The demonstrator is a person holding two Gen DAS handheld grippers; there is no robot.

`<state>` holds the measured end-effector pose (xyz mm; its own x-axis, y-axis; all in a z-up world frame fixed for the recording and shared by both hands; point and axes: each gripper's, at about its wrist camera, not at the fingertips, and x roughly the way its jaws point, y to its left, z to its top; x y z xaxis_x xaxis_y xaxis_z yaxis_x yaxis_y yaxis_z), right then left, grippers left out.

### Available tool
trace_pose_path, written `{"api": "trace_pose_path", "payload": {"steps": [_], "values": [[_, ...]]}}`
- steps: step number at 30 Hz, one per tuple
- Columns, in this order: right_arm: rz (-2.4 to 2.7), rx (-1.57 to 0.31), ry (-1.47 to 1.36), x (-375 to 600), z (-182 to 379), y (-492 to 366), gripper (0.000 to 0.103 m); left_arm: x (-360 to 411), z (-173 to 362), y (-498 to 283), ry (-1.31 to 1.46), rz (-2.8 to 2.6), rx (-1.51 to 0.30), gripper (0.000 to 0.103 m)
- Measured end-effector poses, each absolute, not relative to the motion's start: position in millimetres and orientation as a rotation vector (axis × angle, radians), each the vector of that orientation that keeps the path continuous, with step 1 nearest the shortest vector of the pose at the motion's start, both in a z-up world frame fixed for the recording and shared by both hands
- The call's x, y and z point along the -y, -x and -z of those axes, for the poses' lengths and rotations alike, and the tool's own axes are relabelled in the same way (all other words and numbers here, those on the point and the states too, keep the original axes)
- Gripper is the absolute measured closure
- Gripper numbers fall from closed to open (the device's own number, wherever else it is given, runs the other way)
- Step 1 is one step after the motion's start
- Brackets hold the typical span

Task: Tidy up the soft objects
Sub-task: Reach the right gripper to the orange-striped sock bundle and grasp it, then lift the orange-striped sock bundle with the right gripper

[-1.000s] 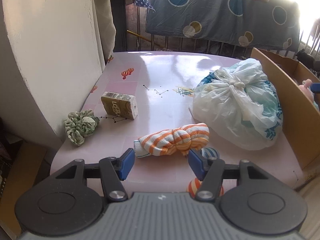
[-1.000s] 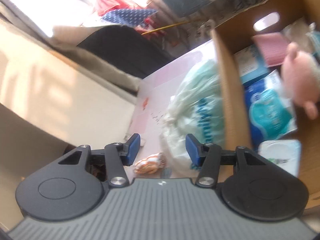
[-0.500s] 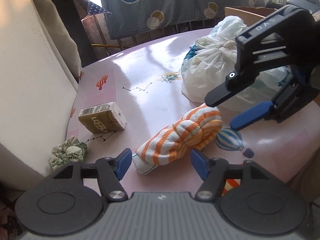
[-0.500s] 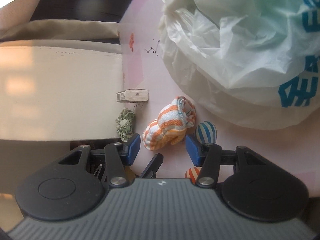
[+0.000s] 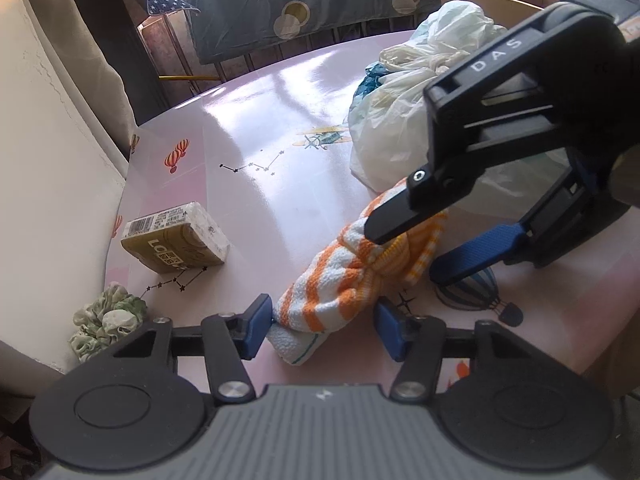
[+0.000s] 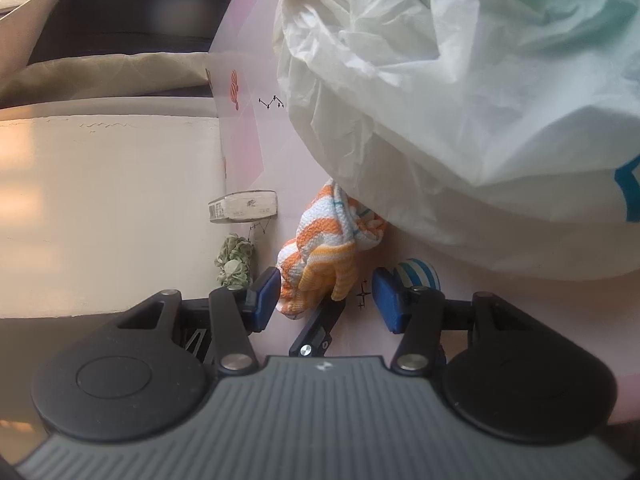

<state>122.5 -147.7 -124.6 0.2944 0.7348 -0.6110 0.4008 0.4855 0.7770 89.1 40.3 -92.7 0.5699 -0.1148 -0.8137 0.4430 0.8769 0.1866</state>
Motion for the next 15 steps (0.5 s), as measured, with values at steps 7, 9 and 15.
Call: {"api": "trace_pose_path", "payload": {"steps": [7,9,15], "values": [[-0.303,-1.317,-1.096,139,126,-124,0.052,-44,80,-74,-0.273,0.373,-0.945,0.063],[-0.307,-1.314,-1.082,138,125,-123,0.052,-45,77,-69,-0.244,0.377,-0.952,0.066],[-0.320,-1.306,-1.062,136,124,-118,0.056,-50,72,-59,-0.115,0.410,-0.987,0.075]]}}
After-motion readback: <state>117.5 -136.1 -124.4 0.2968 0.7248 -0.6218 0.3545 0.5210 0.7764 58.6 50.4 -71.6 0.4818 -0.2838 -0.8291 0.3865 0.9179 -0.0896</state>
